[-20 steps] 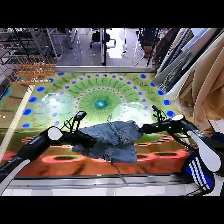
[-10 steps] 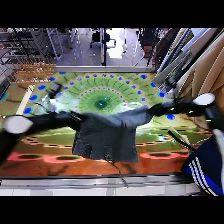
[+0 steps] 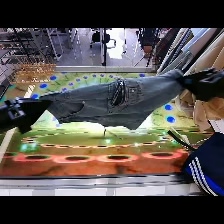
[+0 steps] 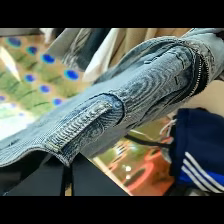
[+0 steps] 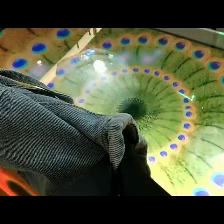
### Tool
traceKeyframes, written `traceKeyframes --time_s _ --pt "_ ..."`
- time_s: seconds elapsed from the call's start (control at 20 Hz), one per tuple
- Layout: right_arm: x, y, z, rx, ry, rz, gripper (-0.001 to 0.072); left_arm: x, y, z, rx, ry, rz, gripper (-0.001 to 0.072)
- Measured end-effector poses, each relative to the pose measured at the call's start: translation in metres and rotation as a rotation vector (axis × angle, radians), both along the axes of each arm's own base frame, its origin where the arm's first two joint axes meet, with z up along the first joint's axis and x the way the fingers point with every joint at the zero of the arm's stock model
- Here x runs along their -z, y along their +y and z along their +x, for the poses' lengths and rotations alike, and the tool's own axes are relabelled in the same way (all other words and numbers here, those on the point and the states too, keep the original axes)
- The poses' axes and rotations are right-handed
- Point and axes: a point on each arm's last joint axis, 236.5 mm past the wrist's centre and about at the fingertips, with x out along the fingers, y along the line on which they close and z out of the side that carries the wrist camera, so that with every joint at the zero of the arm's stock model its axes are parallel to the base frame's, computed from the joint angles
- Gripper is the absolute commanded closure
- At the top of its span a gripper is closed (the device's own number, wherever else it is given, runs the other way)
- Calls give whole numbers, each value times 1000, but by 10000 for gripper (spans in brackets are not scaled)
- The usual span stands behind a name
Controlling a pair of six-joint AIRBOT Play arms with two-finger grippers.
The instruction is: Fold the clothes and pants, and hang the long-sleeved shirts on hangers.
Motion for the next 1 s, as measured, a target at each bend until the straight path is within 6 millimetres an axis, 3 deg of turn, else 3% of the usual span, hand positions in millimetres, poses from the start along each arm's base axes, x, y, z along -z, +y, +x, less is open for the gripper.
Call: traceKeyframes --time_s 0.1,0.25,0.45,0.55,0.75,0.8,0.9,1.0 --pt "-12 5 -18 -18 -8 1 658 -12 -8 -17 50 -17 -34 698" --pt "-12 16 -33 -66 35 20 658 -16 -22 -38 140 -4 -58 698" --pt "11 29 -20 -130 148 56 658 2 -34 -45 246 99 -78 697" --pt "49 39 -1 -163 271 62 657 24 -37 -37 277 191 -104 698" --pt "165 63 53 -157 544 62 656 105 -36 -8 287 454 -182 698" --pt "198 69 69 -135 593 69 603 128 -34 1 271 512 -200 699" --pt "252 77 103 -71 640 96 224 175 -29 19 222 622 -230 698" --pt "296 81 129 -31 663 119 194 215 -25 34 186 724 -260 698"
